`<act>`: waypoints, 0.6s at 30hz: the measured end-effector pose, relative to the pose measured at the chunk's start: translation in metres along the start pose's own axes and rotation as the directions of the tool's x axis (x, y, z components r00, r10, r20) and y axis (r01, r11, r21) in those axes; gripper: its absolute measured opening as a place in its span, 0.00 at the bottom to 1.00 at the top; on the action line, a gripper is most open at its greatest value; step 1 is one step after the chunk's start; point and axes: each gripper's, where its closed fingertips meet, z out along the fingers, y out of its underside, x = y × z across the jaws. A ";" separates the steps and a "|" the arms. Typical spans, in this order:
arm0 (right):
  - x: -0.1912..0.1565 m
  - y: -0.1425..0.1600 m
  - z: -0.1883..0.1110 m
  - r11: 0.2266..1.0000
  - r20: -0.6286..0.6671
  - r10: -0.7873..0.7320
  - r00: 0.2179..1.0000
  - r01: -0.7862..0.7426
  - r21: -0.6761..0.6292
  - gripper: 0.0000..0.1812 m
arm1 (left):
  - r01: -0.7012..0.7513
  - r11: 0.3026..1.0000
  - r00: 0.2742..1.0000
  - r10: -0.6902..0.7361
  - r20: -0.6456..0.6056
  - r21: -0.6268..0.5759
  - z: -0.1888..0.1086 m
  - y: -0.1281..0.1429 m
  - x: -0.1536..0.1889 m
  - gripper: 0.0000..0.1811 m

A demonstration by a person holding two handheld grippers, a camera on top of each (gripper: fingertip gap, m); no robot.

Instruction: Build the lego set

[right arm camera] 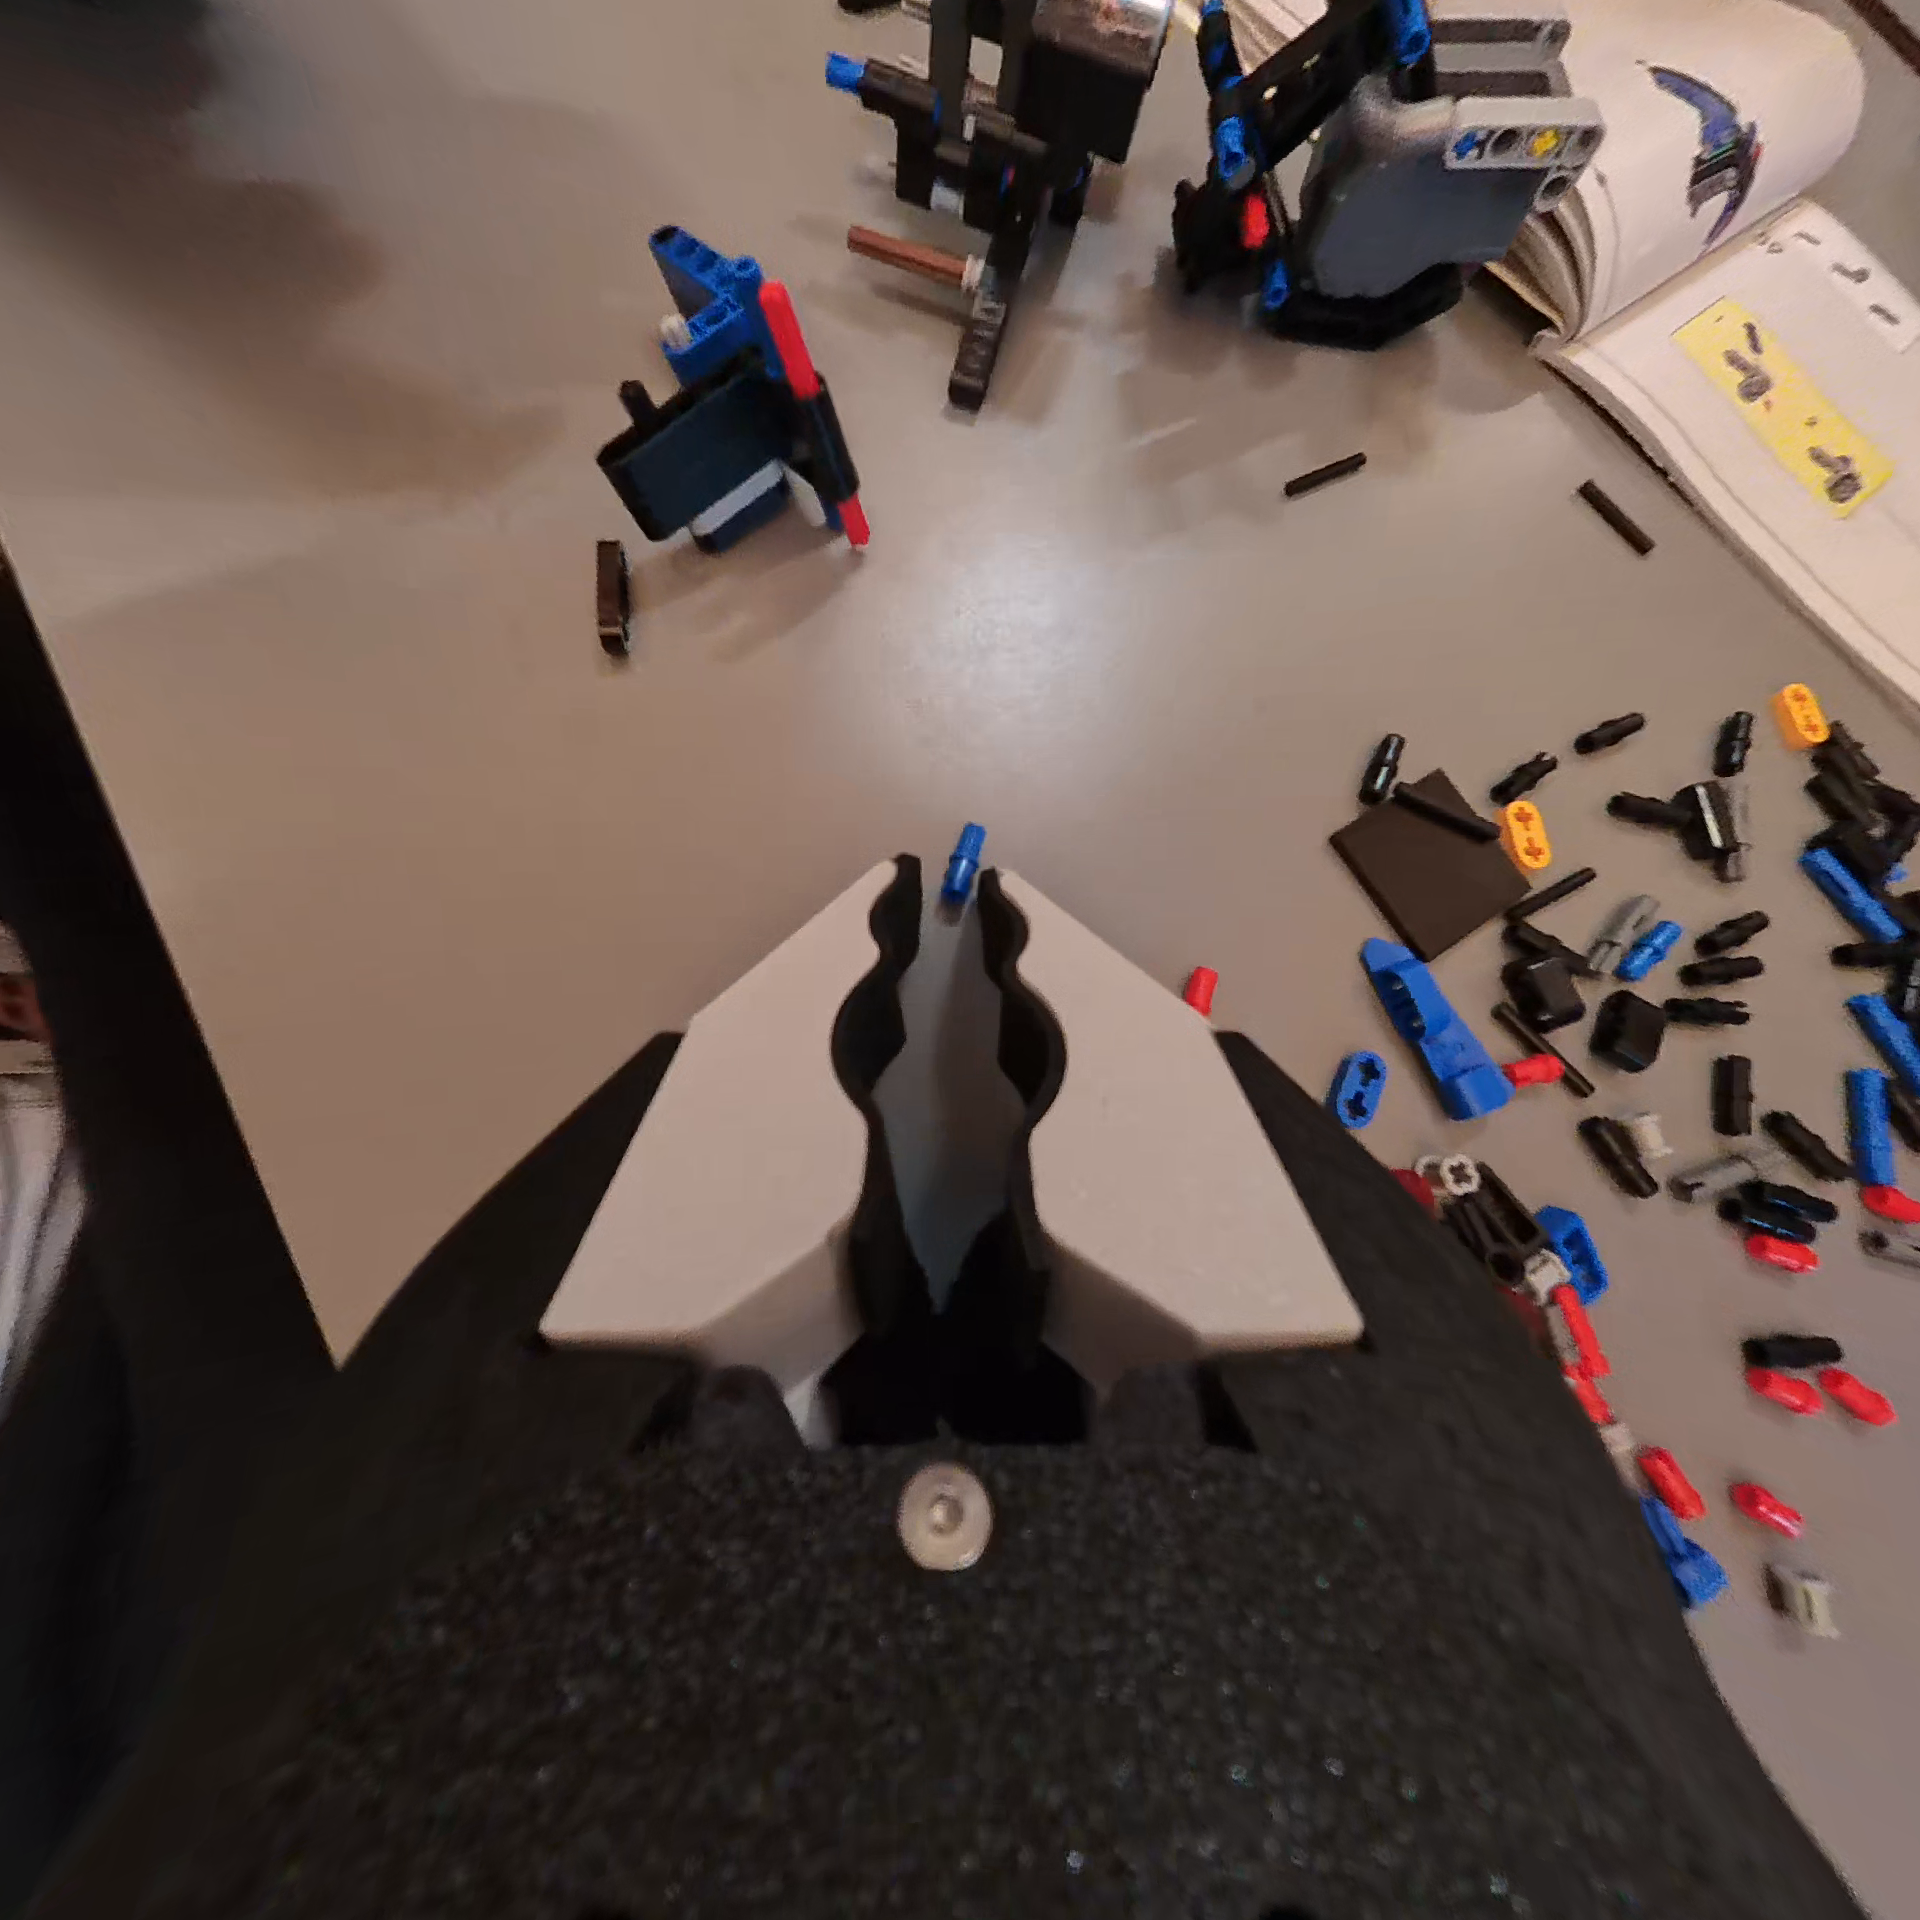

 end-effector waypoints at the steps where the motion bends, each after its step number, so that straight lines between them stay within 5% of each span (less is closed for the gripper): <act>1: 0.001 0.000 0.000 1.000 -0.016 -0.012 1.000 0.012 0.000 0.05 | 0.001 1.000 1.000 -0.001 0.000 0.002 0.000 0.000 0.000 0.01; 13: 0.007 -0.006 0.007 0.998 -0.095 -0.068 0.993 0.068 -0.007 0.02 | 0.001 1.000 1.000 0.000 -0.017 0.029 0.000 -0.005 0.004 0.01; 18: -0.047 -0.101 -0.007 0.940 0.164 0.126 0.978 -0.170 0.296 0.01 | 0.145 0.982 0.987 -0.135 -0.089 0.119 0.000 -0.026 0.010 0.01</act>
